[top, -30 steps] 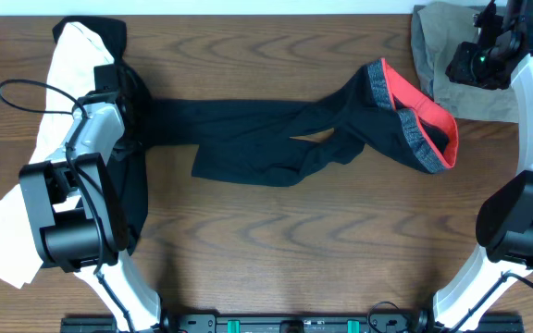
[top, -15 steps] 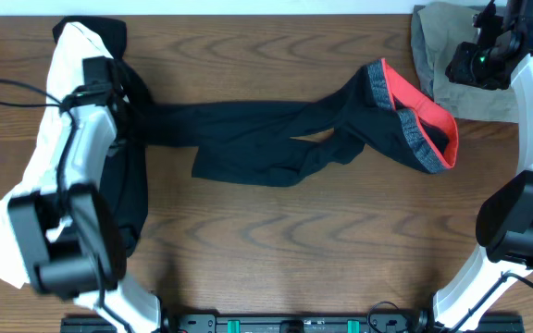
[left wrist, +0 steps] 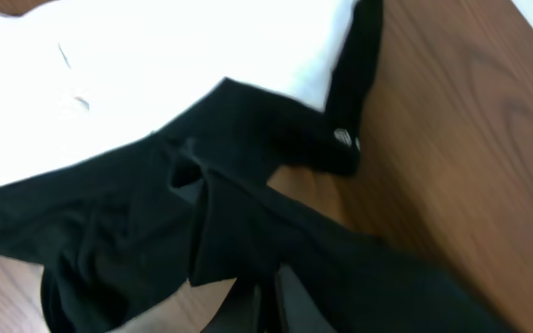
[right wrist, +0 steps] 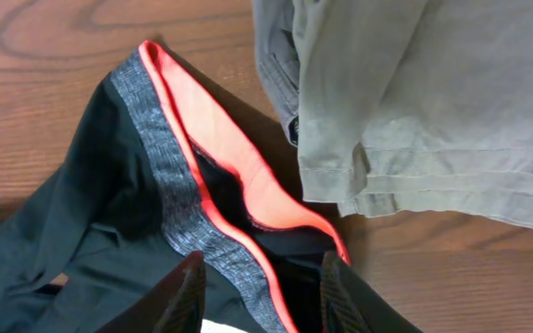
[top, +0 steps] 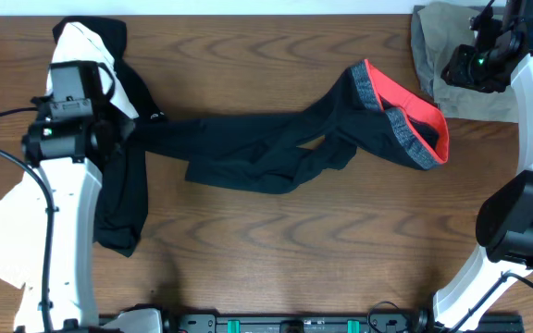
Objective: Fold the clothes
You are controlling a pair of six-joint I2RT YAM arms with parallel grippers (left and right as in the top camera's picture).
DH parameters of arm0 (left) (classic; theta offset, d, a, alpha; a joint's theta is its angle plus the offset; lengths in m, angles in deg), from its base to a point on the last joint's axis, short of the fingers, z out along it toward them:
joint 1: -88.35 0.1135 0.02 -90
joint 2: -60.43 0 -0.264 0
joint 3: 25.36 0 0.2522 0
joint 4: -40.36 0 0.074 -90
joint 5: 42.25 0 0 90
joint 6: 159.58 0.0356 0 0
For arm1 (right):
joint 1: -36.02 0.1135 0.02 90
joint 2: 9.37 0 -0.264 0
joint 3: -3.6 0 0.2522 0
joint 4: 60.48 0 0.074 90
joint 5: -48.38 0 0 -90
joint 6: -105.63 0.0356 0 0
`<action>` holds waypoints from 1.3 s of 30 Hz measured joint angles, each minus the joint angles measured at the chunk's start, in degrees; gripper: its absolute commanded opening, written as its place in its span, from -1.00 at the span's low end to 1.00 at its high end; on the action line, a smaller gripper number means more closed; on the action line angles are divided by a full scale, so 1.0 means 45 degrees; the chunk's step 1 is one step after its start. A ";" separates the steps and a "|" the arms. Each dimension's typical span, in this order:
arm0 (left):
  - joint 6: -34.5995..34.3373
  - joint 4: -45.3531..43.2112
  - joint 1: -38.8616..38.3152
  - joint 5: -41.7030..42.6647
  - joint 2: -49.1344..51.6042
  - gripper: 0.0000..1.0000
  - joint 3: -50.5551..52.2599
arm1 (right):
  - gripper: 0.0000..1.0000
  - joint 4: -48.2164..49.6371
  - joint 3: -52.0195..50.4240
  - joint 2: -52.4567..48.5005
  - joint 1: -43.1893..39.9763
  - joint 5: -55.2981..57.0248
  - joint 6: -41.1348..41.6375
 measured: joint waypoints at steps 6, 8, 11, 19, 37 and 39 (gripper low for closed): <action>0.0010 -0.1481 -0.1005 -0.0510 0.0267 -0.88 0.0000 | -0.21 -0.0005 0.0000 0.0000 0.0000 -0.0058 -0.0087; 0.0087 -0.2812 -0.1127 -0.0617 0.0457 -0.87 0.0000 | -0.21 0.0029 0.0000 0.0000 0.0005 -0.0068 -0.0131; 0.0296 -0.5168 -0.1166 -0.0763 0.0913 -0.88 -0.0010 | -0.21 0.0097 0.0000 0.0000 0.0005 -0.0102 -0.0185; 0.0685 -1.0331 -0.1166 -0.1613 0.4401 -0.88 -0.0087 | -0.21 0.0661 -0.0578 0.0000 0.0005 -0.0112 -0.0223; 0.1175 -0.3021 -0.1166 -0.1598 0.2861 -0.88 0.0029 | -0.51 0.1676 -0.1812 0.0000 0.0335 -0.0384 -0.0549; 0.1146 -0.1851 -0.1166 -0.1423 0.1919 -0.88 0.0019 | -0.49 0.1729 -0.1817 0.0000 0.0447 -0.0398 -0.0554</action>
